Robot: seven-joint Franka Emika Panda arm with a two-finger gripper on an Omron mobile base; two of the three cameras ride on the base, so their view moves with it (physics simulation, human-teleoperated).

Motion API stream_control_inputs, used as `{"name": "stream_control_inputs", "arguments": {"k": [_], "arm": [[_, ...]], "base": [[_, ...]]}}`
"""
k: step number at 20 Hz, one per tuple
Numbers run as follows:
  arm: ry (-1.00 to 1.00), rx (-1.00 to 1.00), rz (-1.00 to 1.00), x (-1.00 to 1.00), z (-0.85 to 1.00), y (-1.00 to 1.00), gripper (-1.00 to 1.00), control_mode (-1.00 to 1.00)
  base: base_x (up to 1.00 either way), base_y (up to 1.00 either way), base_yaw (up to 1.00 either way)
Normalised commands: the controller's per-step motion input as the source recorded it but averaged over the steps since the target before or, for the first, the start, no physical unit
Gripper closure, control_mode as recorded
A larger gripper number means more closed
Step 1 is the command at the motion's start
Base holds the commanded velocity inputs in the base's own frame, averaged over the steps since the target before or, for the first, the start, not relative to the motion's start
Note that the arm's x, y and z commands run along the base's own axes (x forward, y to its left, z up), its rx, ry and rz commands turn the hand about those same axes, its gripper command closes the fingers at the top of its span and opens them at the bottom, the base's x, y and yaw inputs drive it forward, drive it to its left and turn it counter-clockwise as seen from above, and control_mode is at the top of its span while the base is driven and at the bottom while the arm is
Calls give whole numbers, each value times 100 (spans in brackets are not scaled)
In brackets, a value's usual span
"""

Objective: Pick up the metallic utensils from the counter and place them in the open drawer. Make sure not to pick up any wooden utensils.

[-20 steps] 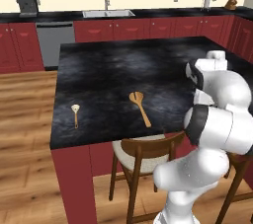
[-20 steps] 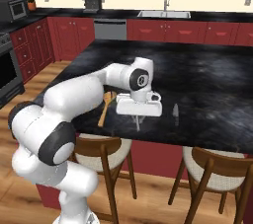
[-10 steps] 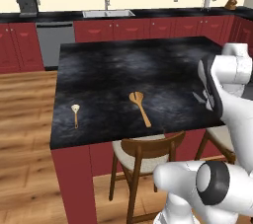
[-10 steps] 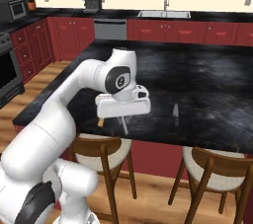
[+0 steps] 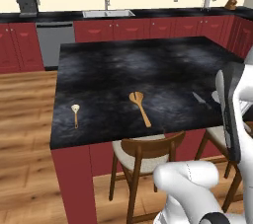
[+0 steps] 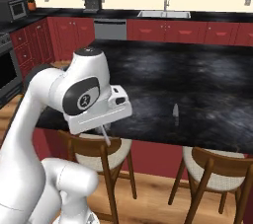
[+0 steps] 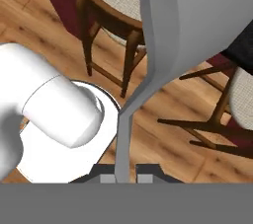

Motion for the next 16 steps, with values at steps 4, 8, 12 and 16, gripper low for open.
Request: {"name": "stream_control_inputs", "arguments": {"k": [4, 8, 12, 16], "arm": [[0, 0, 0, 0, 0, 0, 100, 100], [0, 0, 0, 0, 0, 0, 100, 100], [0, 0, 0, 0, 0, 0, 100, 100], [0, 0, 0, 0, 0, 0, 100, 100]], "base": [[-81, 36, 13], [-66, 64, 14], [-30, 100, 14], [-7, 100, 9]]}}
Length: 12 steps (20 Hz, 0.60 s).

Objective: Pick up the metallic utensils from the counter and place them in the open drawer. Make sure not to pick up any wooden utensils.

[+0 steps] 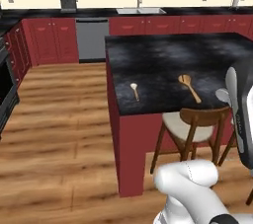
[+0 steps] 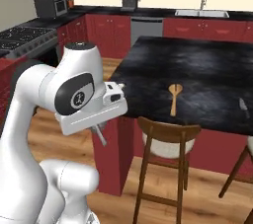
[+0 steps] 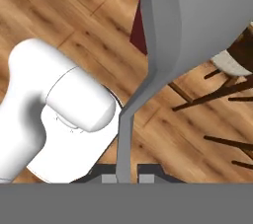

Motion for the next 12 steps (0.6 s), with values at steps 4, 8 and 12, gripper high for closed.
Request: {"name": "stream_control_inputs", "arguments": {"k": [4, 8, 12], "arm": [[0, 0, 0, 0, 0, 0, 100, 100], [0, 0, 0, 0, 0, 0, 100, 100], [0, 0, 0, 0, 0, 0, 100, 100]], "base": [[-1, 100, 3], [8, 100, 0], [15, 100, 0]]}}
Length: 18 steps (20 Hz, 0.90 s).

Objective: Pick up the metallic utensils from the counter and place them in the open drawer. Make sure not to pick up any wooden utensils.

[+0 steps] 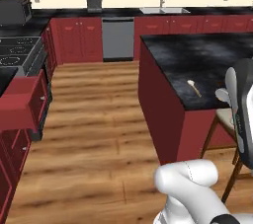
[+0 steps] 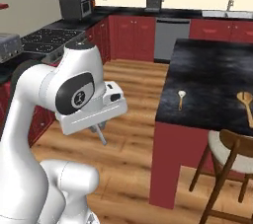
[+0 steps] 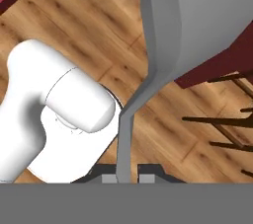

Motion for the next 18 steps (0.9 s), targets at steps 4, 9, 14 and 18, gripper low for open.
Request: {"name": "stream_control_inputs", "arguments": {"k": [4, 9, 14, 18], "arm": [[0, 0, 0, 0, 0, 0, 100, 100], [0, 0, 0, 0, 0, 0, 100, 100], [0, 0, 0, 0, 0, 0, 100, 100], [0, 0, 0, 0, 0, 0, 100, 100]], "base": [[37, 100, 0], [72, 100, 0], [69, 100, 0], [80, 88, 5]]}}
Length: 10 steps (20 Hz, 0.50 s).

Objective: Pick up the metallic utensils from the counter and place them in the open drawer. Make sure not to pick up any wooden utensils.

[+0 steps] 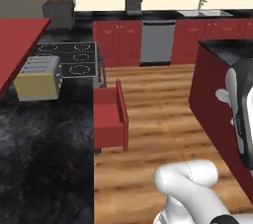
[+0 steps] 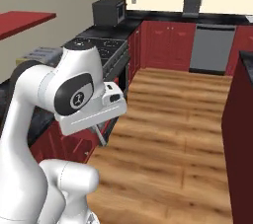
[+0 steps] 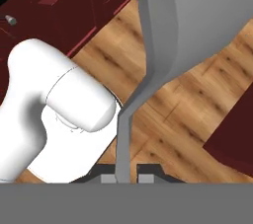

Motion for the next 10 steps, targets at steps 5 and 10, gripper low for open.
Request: {"name": "stream_control_inputs", "arguments": {"k": [5, 10], "arm": [[0, 0, 0, 0, 0, 0, 100, 100], [0, 0, 0, 0, 0, 0, 100, 100]], "base": [[58, 44, 9], [50, -27, 12]]}}
